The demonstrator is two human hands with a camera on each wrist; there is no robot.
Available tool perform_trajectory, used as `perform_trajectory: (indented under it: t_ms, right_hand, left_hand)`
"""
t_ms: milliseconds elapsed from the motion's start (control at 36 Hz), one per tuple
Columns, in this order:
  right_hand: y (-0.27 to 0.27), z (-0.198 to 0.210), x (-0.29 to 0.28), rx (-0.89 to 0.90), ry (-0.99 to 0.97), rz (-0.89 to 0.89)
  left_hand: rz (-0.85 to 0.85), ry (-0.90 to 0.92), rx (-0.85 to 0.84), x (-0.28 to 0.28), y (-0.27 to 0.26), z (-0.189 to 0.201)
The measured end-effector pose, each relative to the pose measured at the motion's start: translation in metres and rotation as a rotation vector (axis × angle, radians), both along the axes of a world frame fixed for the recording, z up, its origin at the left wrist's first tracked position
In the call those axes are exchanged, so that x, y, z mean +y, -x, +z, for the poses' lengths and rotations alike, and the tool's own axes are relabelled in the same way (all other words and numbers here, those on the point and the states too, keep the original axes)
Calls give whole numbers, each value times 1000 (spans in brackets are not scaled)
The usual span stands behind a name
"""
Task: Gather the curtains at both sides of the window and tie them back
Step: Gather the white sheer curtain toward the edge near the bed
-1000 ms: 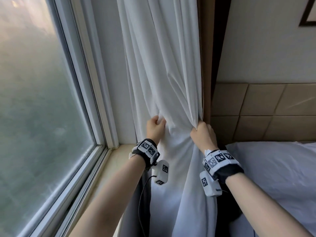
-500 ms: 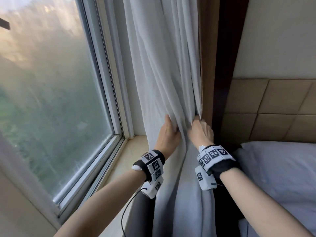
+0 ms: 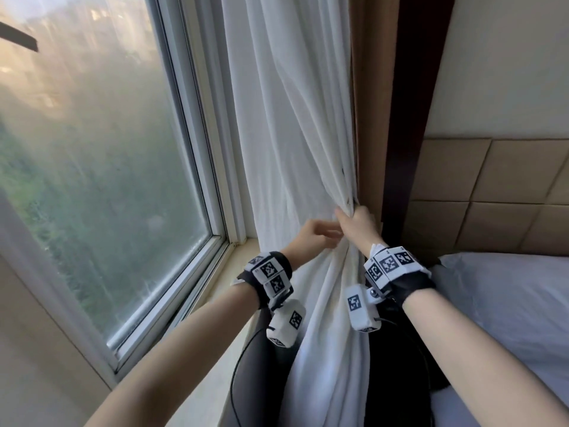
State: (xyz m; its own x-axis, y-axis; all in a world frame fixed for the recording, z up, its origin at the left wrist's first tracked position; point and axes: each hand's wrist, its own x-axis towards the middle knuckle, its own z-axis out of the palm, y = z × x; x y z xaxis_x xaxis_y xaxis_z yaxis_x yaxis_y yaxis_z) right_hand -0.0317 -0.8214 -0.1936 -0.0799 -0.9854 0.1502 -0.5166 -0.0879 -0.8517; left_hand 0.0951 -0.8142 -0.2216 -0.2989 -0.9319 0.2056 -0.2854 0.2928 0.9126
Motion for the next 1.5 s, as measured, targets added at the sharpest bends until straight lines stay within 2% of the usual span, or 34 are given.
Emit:
perform_trajectory:
  t_ms: [111,194,250,361,472,556,611,694,806,972,1111,1167,1250,1333,1444,1500]
  right_hand:
    - [-1,-6,-6,140,18,8]
    - [1,-12,-7,172,58,15]
    - [4,-16,-7,180,100,9]
    - [8,-22,-9,147,150,11]
    - [12,-24,-16,127,132,23]
    - [11,-26,-20,140,155,11]
    - [11,-25,-22,163,167,6]
    - [13,-24,-28,179,142,-16]
    - [19,-24,-37,230,133,-49]
    - [22,-21,-39,240,133,-73]
    - [19,-15,-35,476,173,-167]
    - [14,-12,-36,574,181,-223]
    - [3,-10,-37,644,182,-257]
    - [-4,-7,-33,638,177,-265]
    - [-11,-4,-24,564,113,-184]
    - [-12,-3,-20,452,73,-143]
  left_hand:
    - [154,7,-11,-22,-30,2]
    - [417,-15,114,-49,-62,-7]
    - [506,-78,213,-63,-78,-12]
    - [438,-254,266,-80,-75,-15]
    - [258,-318,263,-94,-35,-14]
    - [187,-394,404,-102,-5,-12]
    - [70,-456,518,-105,5,-13]
    - [-15,-491,534,-110,6,-19]
    - [17,-410,397,-113,3,-18]
    - [289,-100,301,-109,-6,-10]
    - [621,142,193,-105,-28,-17]
    - [698,221,145,-98,-35,-19]
    - [701,319,42,-78,-36,-20]
    - [669,413,-1,-52,-30,-22]
    - [449,551,-39,-20,-10,-20]
    - [320,529,-20,-13,1,-16]
